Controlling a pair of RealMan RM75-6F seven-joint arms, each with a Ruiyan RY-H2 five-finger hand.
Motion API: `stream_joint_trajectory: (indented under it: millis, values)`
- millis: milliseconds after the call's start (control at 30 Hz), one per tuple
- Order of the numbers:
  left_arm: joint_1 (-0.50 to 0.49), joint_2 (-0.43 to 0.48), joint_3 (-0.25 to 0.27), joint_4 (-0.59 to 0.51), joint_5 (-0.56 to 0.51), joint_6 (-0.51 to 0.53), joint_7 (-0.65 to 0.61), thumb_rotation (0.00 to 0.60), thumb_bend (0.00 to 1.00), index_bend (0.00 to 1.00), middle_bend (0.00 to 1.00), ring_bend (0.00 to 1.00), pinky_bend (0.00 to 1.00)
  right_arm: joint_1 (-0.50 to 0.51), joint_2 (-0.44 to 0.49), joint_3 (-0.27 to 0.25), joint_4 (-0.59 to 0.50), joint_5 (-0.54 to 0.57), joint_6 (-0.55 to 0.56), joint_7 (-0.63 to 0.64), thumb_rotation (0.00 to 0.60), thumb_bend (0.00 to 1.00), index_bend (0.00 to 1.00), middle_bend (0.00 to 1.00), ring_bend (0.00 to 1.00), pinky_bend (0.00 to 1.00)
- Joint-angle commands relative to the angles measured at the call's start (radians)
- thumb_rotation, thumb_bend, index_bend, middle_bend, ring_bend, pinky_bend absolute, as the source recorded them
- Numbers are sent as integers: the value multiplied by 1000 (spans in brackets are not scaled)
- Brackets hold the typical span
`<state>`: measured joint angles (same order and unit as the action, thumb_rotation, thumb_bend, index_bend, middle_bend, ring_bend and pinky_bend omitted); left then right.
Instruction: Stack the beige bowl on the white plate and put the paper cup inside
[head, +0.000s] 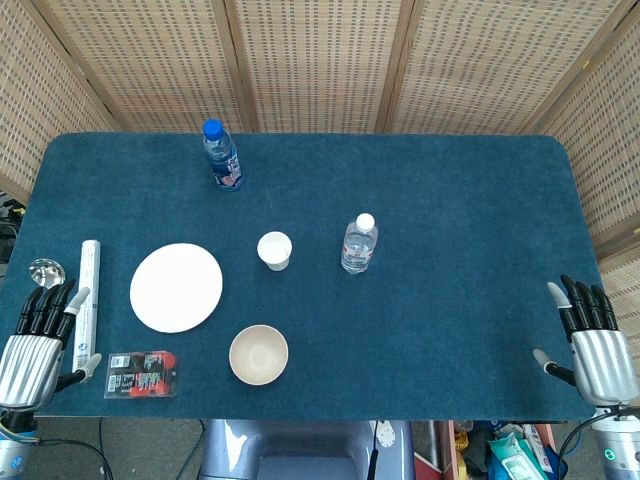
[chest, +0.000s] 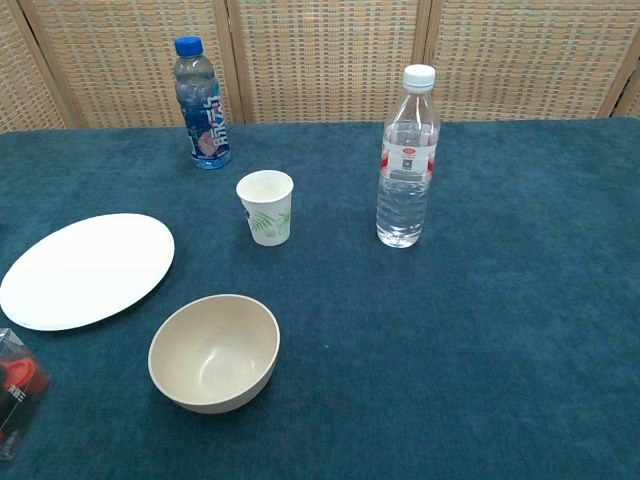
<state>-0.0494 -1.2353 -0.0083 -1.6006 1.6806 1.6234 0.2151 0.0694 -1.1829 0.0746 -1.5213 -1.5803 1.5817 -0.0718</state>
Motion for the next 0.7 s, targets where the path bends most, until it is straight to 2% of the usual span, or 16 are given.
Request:
stream_joint_trajectory:
  millis: [33,700]
  values:
    - [0,0,1,1,0,-1,0,600,138,0,0,0,0,0,0,-1,0,0,-1,0,600,143,9,0,0,0]
    - [-2,4,-2,1,-2,-1,-11,600,138,0,0,0,0,3,-1,1,-3,2,-5,-4,600,144,9,0,0,0]
